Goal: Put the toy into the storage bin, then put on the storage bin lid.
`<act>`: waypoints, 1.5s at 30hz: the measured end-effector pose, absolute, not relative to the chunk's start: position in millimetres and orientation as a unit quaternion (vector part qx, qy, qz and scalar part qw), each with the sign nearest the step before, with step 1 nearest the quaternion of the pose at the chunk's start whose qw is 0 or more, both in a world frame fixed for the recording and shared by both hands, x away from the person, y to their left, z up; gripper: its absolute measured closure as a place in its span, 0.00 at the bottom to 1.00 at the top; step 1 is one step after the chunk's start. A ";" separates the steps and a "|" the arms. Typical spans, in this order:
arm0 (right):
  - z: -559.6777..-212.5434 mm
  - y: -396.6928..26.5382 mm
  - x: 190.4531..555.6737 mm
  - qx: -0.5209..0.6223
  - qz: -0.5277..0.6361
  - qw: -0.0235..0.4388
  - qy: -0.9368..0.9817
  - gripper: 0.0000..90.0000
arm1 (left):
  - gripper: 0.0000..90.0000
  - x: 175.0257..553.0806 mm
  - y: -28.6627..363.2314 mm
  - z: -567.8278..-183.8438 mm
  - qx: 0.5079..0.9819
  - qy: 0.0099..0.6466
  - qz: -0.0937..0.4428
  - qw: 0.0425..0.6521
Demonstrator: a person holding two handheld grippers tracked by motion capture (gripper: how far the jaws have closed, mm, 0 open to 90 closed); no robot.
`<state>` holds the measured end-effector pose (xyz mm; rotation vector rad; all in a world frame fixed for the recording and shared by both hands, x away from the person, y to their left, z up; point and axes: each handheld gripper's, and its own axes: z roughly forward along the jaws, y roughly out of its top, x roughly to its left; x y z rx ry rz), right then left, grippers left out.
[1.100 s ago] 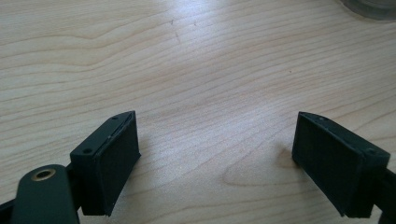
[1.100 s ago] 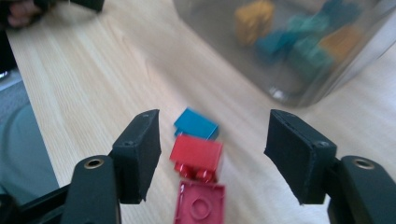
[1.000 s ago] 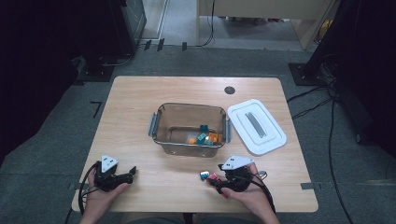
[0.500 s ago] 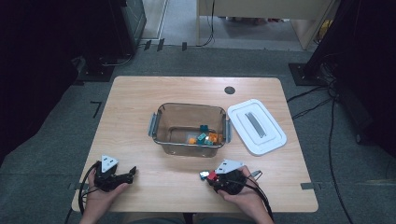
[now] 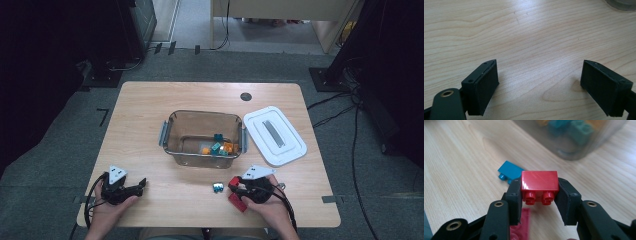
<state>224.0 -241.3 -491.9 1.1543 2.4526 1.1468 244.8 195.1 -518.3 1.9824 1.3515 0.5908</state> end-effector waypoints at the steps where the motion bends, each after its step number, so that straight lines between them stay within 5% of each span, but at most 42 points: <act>1: -490.8 -245.0 224.1 0.393 0.393 0.099 0.826 0.67 | 0.16 245.5 194.7 -518.3 0.757 0.517 0.226 0.329; 18: -471.9 -296.1 236.8 0.447 0.424 0.112 0.780 0.67 | 0.16 248.7 193.7 -518.3 0.759 0.515 0.225 0.329; 45: -417.1 -300.6 258.1 0.430 0.417 0.128 0.790 0.67 | 0.16 248.9 193.4 -518.3 0.758 0.515 0.226 0.330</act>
